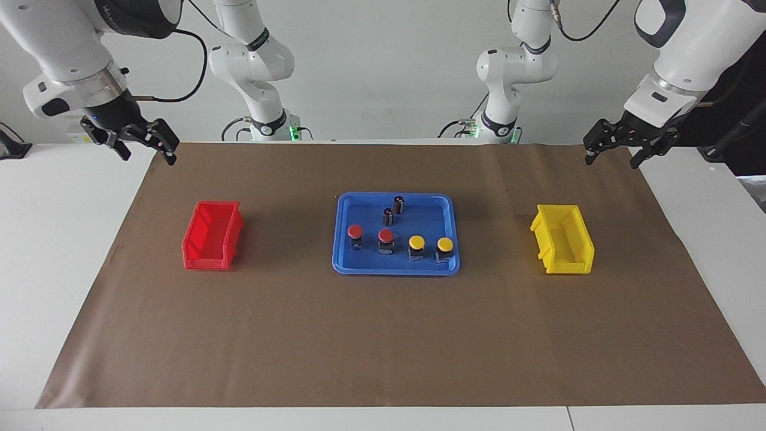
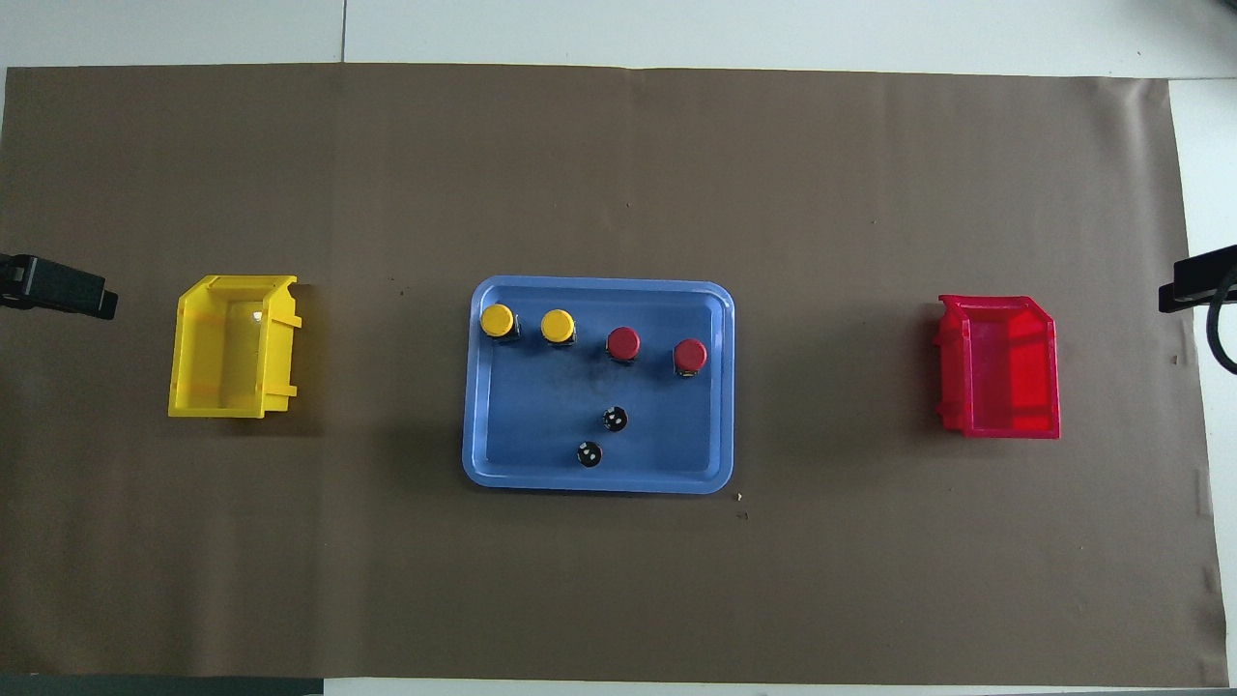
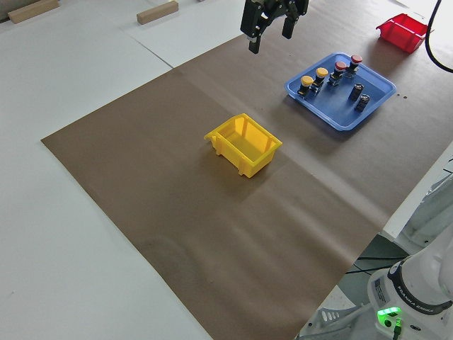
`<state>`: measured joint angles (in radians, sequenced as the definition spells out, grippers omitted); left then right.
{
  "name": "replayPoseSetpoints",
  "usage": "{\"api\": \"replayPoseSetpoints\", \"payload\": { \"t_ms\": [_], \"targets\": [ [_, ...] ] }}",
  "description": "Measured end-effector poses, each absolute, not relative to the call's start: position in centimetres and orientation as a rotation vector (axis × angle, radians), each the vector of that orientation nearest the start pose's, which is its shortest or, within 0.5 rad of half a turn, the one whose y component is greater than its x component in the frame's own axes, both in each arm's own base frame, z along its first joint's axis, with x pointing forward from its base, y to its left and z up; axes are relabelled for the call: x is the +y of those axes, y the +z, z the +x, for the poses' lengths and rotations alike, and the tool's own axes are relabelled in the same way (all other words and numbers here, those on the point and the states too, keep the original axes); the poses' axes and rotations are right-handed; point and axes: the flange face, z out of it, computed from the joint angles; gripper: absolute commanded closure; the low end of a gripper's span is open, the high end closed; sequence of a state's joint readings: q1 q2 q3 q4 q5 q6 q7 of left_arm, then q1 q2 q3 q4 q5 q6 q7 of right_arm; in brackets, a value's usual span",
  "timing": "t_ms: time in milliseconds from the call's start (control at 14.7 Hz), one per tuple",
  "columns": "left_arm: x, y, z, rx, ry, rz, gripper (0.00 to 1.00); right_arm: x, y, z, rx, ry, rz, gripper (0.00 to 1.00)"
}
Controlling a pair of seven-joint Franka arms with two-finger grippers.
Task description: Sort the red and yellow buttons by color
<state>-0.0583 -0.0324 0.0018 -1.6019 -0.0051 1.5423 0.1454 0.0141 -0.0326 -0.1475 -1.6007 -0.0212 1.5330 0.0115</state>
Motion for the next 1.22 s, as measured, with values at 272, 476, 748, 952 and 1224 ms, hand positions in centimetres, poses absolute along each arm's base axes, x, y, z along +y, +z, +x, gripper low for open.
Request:
{"api": "replayPoseSetpoints", "payload": {
  "t_ms": [272, 476, 748, 952, 1224],
  "targets": [
    [-3.1, 62.5, 54.0, 0.317, 0.042, -3.132, 0.00, -7.6, 62.5, 53.5, 0.229, 0.057, -3.147, 0.00],
    [-3.1, 62.5, 54.0, 0.317, 0.042, -3.132, 0.00, -7.7, 62.5, 53.5, 0.232, 0.057, -3.147, 0.00],
    [-3.2, 62.5, 54.0, 0.320, 0.042, -3.131, 0.00, -8.6, 62.5, 53.3, 0.224, 0.060, -3.146, 0.00],
    [-3.2, 62.5, 54.0, 0.320, 0.042, -3.131, 0.00, -8.1, 62.6, 53.4, 0.187, 0.058, -3.149, 0.00],
    [-3.0, 62.5, 54.0, 0.315, 0.042, -3.132, 0.00, -1.5, 62.1, 54.7, 0.037, 0.058, -3.159, 0.00]
  ]
}}
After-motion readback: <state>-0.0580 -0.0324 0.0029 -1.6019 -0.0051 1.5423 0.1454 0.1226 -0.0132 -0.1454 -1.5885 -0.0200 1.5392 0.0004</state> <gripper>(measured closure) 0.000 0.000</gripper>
